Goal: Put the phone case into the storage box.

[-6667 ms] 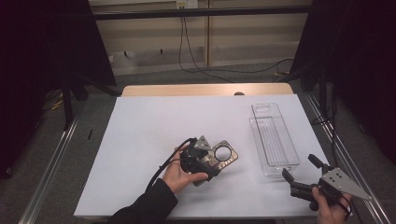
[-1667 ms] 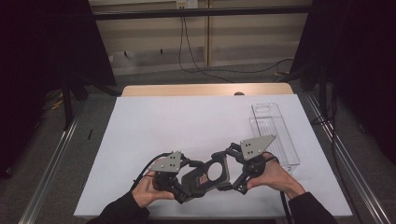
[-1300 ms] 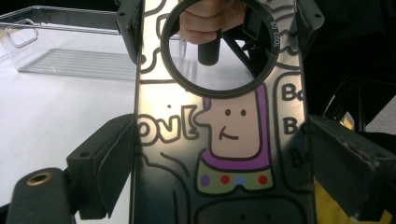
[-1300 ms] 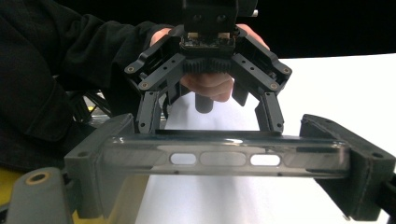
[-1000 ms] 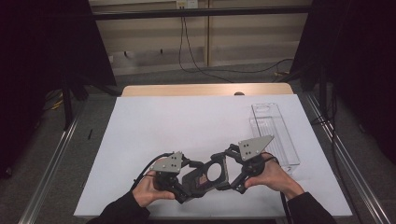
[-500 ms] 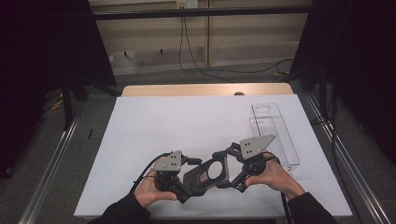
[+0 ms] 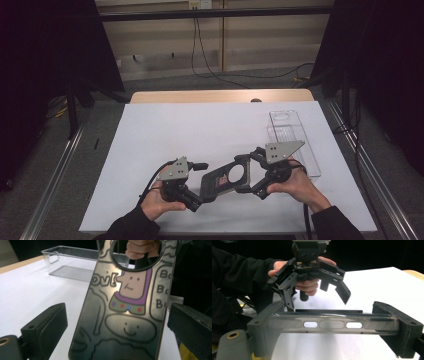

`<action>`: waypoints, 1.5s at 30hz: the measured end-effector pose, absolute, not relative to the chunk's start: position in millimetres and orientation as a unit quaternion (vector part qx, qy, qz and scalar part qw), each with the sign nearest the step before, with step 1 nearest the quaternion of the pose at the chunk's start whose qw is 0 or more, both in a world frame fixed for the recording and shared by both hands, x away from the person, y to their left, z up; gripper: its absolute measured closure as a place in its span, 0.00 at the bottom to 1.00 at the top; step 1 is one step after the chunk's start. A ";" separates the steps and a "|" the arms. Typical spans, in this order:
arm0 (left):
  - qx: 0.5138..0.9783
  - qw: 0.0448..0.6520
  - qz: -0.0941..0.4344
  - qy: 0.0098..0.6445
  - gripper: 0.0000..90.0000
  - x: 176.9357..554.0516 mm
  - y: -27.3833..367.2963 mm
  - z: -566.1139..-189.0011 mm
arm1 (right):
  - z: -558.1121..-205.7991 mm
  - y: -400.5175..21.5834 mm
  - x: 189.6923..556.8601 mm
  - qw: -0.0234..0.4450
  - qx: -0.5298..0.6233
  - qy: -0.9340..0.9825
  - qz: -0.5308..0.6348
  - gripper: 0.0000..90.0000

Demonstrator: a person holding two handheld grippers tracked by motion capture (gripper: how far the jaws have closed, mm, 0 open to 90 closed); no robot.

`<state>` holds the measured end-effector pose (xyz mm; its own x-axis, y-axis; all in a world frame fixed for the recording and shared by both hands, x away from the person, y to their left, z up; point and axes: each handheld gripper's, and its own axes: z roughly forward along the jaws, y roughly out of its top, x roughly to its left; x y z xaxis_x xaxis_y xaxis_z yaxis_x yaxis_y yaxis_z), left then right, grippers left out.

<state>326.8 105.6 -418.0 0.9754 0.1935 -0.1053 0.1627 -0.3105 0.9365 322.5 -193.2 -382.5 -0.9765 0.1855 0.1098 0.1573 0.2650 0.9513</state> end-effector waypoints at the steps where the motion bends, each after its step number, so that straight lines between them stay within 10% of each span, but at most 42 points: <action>1: 0.810 0.576 0.015 0.112 0.03 326.6 105.9 -418.0 | -381.9 -194.3 322.4 0.015 0.111 0.795 0.596 0.13; 45: 0.711 0.599 0.204 0.306 0.01 309.1 194.6 -420.3 | -363.6 -244.6 329.5 0.097 0.251 0.751 0.602 0.13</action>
<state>309.1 194.6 -420.3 0.7289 0.6802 -0.0771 0.1912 -0.0941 0.9770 329.5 -244.6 -363.6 -0.8549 0.4945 0.1566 0.2605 0.1481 0.9541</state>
